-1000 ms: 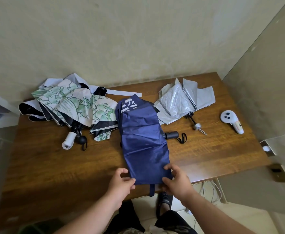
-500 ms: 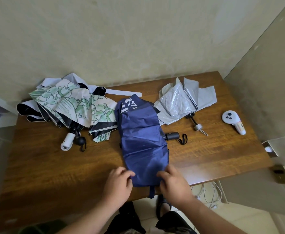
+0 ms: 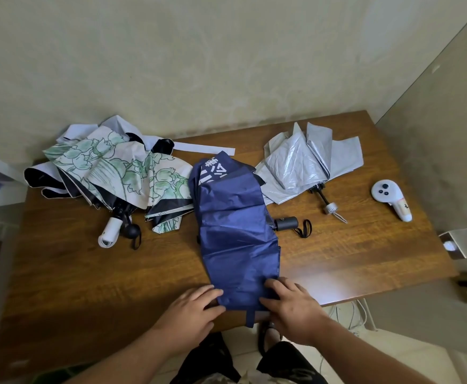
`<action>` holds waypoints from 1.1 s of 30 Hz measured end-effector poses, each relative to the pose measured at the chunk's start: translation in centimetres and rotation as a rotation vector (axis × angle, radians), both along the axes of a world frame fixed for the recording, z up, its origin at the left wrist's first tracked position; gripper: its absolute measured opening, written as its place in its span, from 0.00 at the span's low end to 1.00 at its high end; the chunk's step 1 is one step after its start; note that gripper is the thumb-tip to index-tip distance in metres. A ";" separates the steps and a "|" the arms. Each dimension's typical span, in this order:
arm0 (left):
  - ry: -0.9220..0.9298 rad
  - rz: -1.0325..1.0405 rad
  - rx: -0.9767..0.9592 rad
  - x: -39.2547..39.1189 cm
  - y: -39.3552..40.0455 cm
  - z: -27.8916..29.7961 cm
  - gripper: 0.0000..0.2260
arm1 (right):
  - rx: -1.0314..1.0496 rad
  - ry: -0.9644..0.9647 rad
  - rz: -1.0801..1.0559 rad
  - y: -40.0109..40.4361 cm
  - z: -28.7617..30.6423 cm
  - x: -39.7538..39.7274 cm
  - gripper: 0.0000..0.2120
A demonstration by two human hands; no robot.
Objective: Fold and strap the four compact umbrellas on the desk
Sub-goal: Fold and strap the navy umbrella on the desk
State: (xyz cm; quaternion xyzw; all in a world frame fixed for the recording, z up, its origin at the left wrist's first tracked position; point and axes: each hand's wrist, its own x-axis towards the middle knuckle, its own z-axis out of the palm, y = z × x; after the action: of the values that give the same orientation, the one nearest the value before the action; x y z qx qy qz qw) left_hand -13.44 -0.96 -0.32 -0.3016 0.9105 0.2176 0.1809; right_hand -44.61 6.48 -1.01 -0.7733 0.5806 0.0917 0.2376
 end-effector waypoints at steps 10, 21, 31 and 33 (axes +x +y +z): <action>0.480 1.272 0.200 -5.2 -9.1 3.5 0.11 | 0.175 -0.434 -0.838 -10.5 3.9 -1.8 0.08; 0.623 1.454 0.441 -6.9 -11.8 5.9 0.04 | 0.182 -0.403 -0.769 -16.3 5.1 -0.3 0.29; 0.794 1.430 0.535 -5.9 -10.4 7.2 0.06 | 0.222 -1.216 -1.098 -16.9 6.9 0.3 0.11; 0.847 1.422 0.560 -5.8 -10.1 7.6 0.05 | 0.208 -1.107 -1.061 -16.7 7.2 0.3 0.15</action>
State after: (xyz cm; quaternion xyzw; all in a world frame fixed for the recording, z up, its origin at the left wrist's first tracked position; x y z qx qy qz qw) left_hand -19.23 -11.09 7.25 -0.6363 0.4102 0.5885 -0.2838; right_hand -44.34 -10.23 6.22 -0.2984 0.6586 -0.3802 0.5767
